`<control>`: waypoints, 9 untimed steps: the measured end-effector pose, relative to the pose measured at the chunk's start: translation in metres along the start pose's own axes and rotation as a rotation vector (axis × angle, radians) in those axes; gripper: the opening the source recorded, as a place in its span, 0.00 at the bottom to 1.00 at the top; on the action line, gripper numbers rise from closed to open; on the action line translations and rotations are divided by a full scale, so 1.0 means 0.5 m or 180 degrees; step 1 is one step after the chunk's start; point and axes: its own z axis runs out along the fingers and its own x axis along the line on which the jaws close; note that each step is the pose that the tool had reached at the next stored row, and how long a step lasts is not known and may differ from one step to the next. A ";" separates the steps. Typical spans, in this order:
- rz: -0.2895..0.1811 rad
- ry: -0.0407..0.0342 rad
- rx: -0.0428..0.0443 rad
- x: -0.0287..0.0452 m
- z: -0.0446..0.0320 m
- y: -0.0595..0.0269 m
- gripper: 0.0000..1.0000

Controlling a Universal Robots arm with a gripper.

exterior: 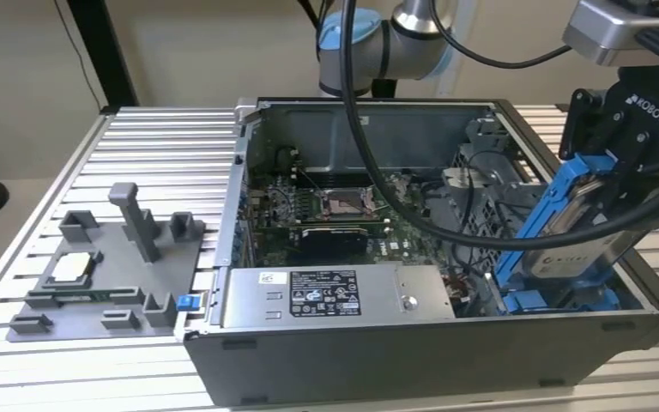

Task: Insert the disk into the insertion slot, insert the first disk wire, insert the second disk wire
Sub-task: 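Insert the disk into the insertion slot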

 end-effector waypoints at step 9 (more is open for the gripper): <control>-0.0001 -0.0021 0.0000 -0.001 0.027 -0.005 0.00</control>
